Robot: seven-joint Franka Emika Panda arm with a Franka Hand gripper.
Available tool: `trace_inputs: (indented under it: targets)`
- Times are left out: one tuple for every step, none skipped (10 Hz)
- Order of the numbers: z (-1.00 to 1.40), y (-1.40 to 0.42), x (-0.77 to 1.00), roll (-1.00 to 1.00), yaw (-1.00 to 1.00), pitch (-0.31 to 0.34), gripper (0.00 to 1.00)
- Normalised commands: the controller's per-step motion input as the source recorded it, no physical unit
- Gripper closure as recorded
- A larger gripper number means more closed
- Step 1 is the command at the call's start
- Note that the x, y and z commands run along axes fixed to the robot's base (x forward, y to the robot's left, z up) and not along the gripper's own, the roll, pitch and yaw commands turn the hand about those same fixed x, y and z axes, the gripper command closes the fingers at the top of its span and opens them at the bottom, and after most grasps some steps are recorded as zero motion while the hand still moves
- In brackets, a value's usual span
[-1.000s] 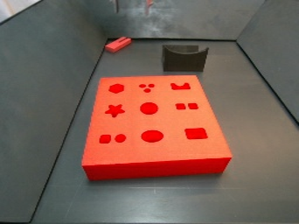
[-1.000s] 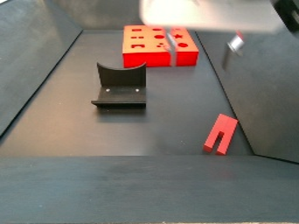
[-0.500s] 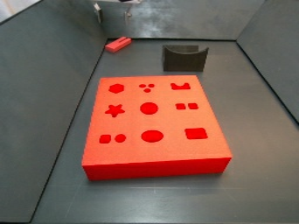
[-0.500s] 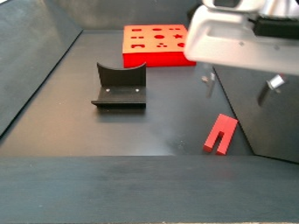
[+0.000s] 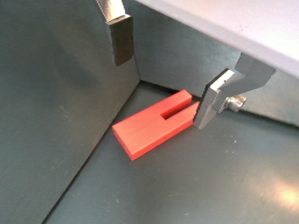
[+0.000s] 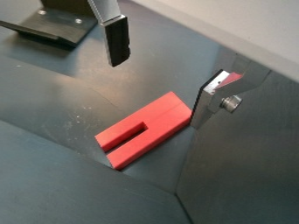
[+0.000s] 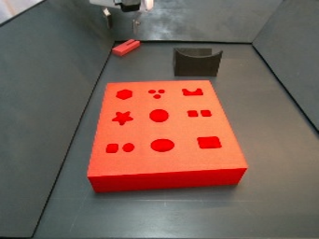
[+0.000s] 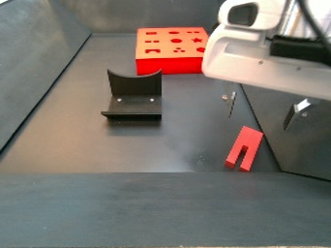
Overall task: Pick up the double-square object. Move up. Place the double-square object on the fixture. Regrasp the double-square object. Move to above the board. Insert the double-square object.
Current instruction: Pick up the double-square object.
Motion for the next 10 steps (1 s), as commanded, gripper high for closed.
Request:
trace_inputs:
  targets:
    - [-1.0, 0.0, 0.0, 0.01, -0.45, 0.0, 0.0]
    - [-1.0, 0.01, 0.0, 0.0, -0.45, 0.0, 0.0]
    - [-1.0, 0.01, 0.0, 0.0, -0.45, 0.0, 0.0]
    - [-1.0, 0.01, 0.0, 0.0, -0.45, 0.0, 0.0]
    - [-1.0, 0.01, 0.0, 0.0, -0.45, 0.0, 0.0]
    - [-1.0, 0.01, 0.0, 0.0, -0.45, 0.0, 0.0]
    - [-1.0, 0.0, 0.0, 0.01, -0.45, 0.0, 0.0]
    - [-1.0, 0.01, 0.0, 0.0, -0.45, 0.0, 0.0]
    - [-1.0, 0.0, 0.0, 0.0, -0.45, 0.0, 0.0]
    - [-1.0, 0.01, 0.0, 0.0, -0.45, 0.0, 0.0]
